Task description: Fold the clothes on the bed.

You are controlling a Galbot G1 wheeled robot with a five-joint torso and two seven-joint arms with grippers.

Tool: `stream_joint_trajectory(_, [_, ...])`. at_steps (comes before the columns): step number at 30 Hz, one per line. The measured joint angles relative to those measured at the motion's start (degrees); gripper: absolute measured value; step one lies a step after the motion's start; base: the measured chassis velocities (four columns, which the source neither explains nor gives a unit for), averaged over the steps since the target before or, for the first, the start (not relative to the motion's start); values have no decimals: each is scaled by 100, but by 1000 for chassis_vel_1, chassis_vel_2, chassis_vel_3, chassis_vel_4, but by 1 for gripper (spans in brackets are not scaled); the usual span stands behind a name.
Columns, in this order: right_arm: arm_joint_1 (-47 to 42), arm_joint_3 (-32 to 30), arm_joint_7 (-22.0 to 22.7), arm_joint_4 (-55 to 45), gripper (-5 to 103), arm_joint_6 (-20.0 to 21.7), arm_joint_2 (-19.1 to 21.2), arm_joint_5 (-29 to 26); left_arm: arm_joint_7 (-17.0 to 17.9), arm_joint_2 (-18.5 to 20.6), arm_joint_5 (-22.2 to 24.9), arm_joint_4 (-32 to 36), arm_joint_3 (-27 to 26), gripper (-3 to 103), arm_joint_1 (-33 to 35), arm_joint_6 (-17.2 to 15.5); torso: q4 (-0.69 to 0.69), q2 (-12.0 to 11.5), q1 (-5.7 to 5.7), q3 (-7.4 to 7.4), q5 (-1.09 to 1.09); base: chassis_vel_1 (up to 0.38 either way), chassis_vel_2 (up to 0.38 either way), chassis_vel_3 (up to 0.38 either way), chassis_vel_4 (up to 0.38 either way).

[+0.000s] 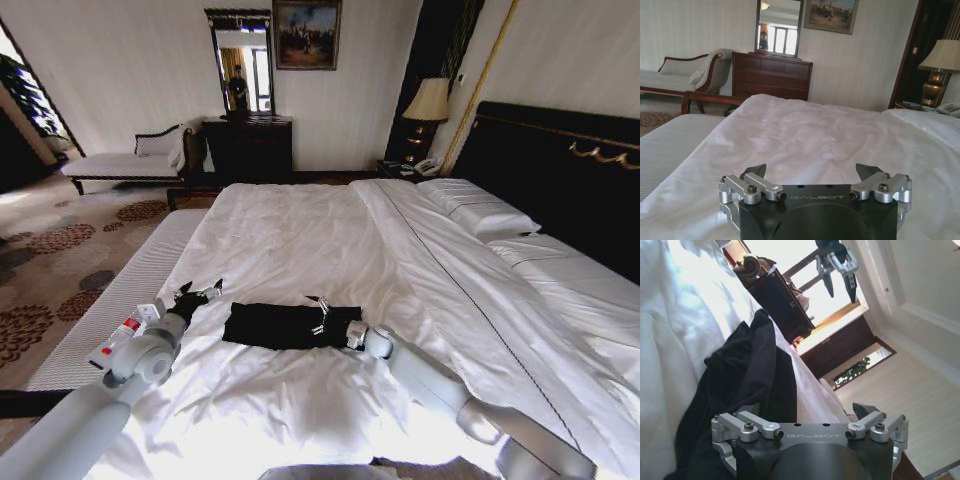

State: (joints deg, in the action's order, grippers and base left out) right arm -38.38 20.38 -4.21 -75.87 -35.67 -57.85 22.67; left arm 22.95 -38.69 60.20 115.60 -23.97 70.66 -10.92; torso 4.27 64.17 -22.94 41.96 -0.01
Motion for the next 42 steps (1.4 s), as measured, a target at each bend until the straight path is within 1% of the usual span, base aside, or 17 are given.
stream_joint_trajectory(1, [-43,52,2,-204,100,26,85,7,-5,-19,4,-31,29,100,-40,0,0,0,0,0,0,0,0,0,0])
stream_joint_trajectory(4, [-61,111,-7,-384,100,66,162,18,-15,-60,4,-67,67,100,-78,-2,0,0,0,0,-1,0,0,0,0])
stream_joint_trajectory(6, [-26,99,-12,-336,100,78,126,4,-18,-78,4,-71,76,100,-82,-6,1,0,0,0,-1,0,0,0,0])
stream_joint_trajectory(8, [168,-2,27,55,100,143,-108,-199,-21,-103,4,-66,82,100,-73,-18,0,0,1,0,0,0,0,0,0])
stream_joint_trajectory(9, [332,-65,86,398,100,204,-320,-382,-16,-110,6,-49,80,100,-51,-21,0,0,1,0,-1,0,0,0,0])
stream_joint_trajectory(10, [332,-65,86,398,100,204,-320,-382,-16,-110,6,-49,80,100,-51,-21,0,0,1,0,-1,0,0,0,0])
stream_joint_trajectory(11, [467,-90,121,694,100,235,-507,-484,-15,-111,22,-24,62,100,-27,-25,-3,0,0,0,0,0,0,0,0])
stream_joint_trajectory(12, [609,-90,132,999,100,237,-693,-516,-2,-105,53,8,23,100,6,-31,-3,0,0,1,0,0,0,0,0])
stream_joint_trajectory(15, [890,-20,134,1769,100,140,-1255,-385,9,-76,188,122,-142,100,115,-58,-4,-1,-2,1,-1,0,0,0,0])
stream_joint_trajectory(16, [890,-20,134,1769,100,140,-1255,-385,9,-76,188,122,-142,100,115,-58,-4,-1,-2,1,-1,0,0,0,0])
stream_joint_trajectory(19, [850,53,133,2065,100,82,-1609,-217,18,-47,306,229,-321,100,233,-82,-3,0,-1,0,-1,0,0,0,0])
stream_joint_trajectory(22, [711,197,145,2044,100,72,-1715,-100,13,-28,367,271,-483,100,363,-90,-3,0,0,0,0,0,0,0,0])
stream_joint_trajectory(25, [534,425,220,1745,100,84,-1713,-20,-30,-23,383,261,-631,100,489,-91,0,0,0,0,0,0,0,0,0])
stream_joint_trajectory(32, [370,870,367,1088,100,213,-1640,30,-73,-59,383,196,-718,100,579,-91,-2,0,0,0,-1,0,0,0,0])
stream_joint_trajectory(36, [360,934,474,1067,100,255,-1686,44,-75,-77,376,184,-741,100,585,-91,-1,0,0,0,-1,0,0,0,0])
stream_joint_trajectory(40, [544,944,620,983,100,598,-1740,-535,-76,-88,362,206,-806,100,661,-89,-2,0,0,0,0,0,0,0,0])
stream_joint_trajectory(42, [592,963,645,997,100,666,-1765,-645,-76,-102,350,212,-817,100,681,-88,-2,0,0,0,0,0,0,0,0])
